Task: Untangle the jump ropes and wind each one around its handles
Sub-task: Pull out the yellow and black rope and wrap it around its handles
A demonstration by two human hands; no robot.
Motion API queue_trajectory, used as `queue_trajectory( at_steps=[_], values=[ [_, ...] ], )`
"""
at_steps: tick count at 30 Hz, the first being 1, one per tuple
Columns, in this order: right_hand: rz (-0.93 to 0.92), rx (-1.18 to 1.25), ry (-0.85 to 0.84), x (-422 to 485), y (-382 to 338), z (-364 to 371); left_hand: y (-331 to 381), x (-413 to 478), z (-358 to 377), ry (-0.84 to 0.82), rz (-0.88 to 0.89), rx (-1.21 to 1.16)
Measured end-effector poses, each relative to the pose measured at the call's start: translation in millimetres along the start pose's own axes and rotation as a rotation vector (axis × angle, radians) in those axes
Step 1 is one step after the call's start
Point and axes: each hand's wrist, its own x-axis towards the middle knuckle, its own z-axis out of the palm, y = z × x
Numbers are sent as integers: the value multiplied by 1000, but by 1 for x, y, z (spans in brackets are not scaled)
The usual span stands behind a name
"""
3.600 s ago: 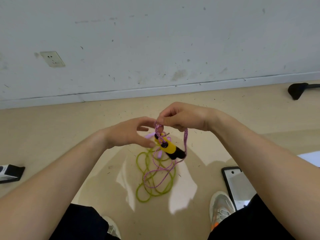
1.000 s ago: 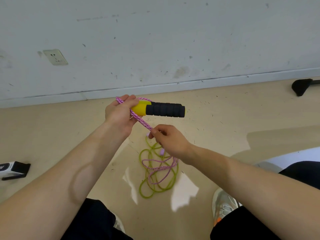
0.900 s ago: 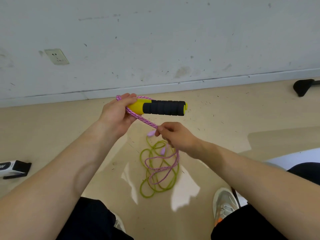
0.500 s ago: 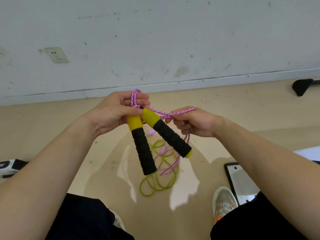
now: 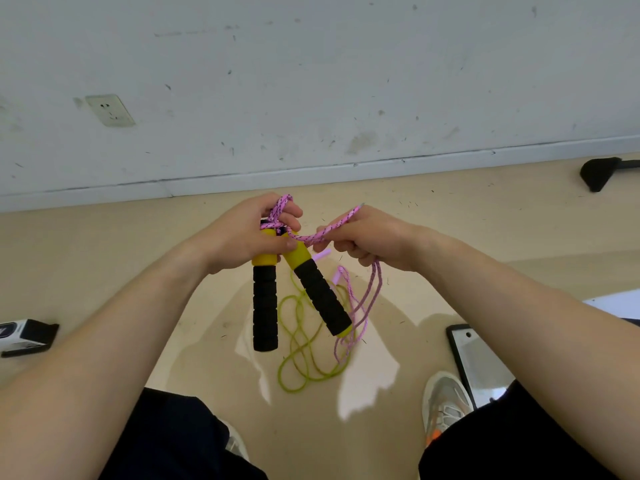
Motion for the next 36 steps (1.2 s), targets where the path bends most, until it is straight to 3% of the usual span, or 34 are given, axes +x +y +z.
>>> queue_trajectory(
  at_steps=[3, 6, 11, 14, 20, 23, 28, 33, 36],
  values=[
    [-22, -113, 80, -2, -7, 7, -4, 4, 6, 36, 29, 165],
    [-3, 59, 194, -1, -8, 23, -13, 14, 21, 212, 80, 352],
    [-99, 484, 264, -2, 3, 59, -16, 26, 53, 645, 102, 79],
    [-172, 497, 312, -6, 8, 73, -10, 28, 65, 770, 32, -142],
    [-164, 314, 416, -2, 20, 83, -17, 39, 64, 723, -295, -632],
    [-215, 173, 474, -1, 20, 83, -13, 38, 63, 662, -327, -817],
    [-292, -21, 464, -6, 26, 94, -10, 34, 57, 639, -323, -809],
    [-267, -124, 426, -5, 30, 94, -4, 33, 42, 680, -332, -788],
    [-204, -119, 350, -2, 34, 79, 3, 27, 33, 596, -337, -862]
  ],
)
